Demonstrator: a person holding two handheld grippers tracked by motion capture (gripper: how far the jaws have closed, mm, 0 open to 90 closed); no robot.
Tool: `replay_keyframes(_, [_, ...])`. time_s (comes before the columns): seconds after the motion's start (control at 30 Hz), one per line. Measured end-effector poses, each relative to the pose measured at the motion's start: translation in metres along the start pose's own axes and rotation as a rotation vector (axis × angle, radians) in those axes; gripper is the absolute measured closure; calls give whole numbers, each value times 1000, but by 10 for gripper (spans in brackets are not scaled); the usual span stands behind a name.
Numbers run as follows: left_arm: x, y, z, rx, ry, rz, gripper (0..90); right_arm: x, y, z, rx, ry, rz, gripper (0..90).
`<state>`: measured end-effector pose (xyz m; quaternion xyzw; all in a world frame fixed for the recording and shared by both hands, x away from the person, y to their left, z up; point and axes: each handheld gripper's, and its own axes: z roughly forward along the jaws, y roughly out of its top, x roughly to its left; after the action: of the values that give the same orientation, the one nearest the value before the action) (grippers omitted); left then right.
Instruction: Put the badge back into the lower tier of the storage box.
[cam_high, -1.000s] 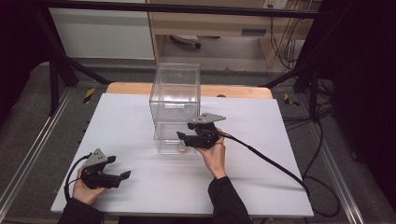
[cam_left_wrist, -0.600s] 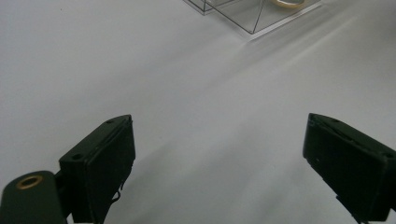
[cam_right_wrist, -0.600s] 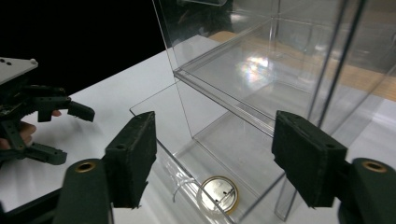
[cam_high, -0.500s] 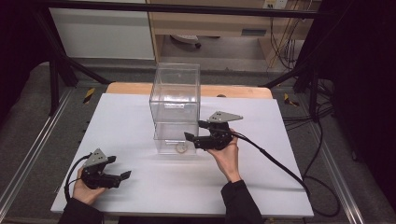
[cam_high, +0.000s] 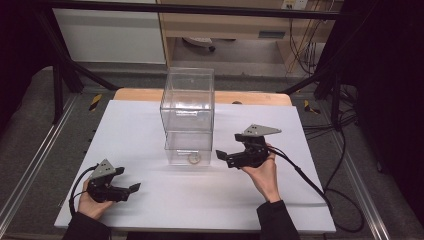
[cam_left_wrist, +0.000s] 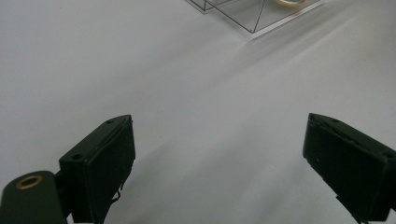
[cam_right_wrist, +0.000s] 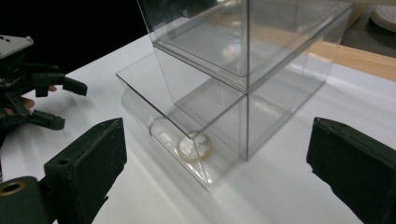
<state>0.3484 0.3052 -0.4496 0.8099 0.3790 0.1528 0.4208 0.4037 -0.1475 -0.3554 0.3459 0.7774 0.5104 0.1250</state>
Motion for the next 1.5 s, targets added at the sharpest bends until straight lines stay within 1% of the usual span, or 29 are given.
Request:
replay_keyframes(0.1, [0, 0, 0, 2, 0, 2, 87, -5, -7, -7, 3, -7, -6, 44])
replay_keyframes(0.17, [0, 0, 0, 2, 0, 1, 87, -8, -13, -12, 9, -16, 2, 35])
replay_keyframes(0.2, [0, 0, 0, 1, 0, 1, 87, -8, -13, -12, 9, -16, 2, 35])
replay_keyframes(0.33, [0, 0, 1, 4, 0, -1, 87, -16, -25, -20, -1, -23, 24, 25])
replay_keyframes(0.53, [-1, 0, 1, 5, 1, 0, 87, -26, -42, -29, 36, -46, 28, 8])
replay_keyframes(0.63, [-1, 0, 1, 5, 1, 0, 87, -30, -51, -32, 45, -48, 30, 5])
replay_keyframes(0.73, [-1, 0, 1, 6, 1, 0, 87, -34, -62, -35, 71, -52, 25, 3])
replay_keyframes(0.8, [-1, 0, 2, 7, 1, 0, 87, -36, -69, -36, 83, -53, 35, 3])
replay_keyframes(0.97, [-1, 0, 2, 10, 0, 1, 87, -42, -87, -41, 84, -55, 47, 3])
replay_keyframes(1.13, [-1, 0, 2, 11, 0, 2, 87, -47, -101, -47, 93, -63, 33, 2])
replay_keyframes(1.2, [-1, 0, 2, 11, 0, 2, 86, -48, -107, -50, 90, -62, 40, 2])
replay_keyframes(1.27, [-1, 0, 2, 13, 1, 3, 86, -50, -112, -53, 99, -68, 35, 3])
replay_keyframes(1.5, [-2, -1, 3, 14, -1, 3, 87, -56, -127, -63, 93, -67, 42, 2])
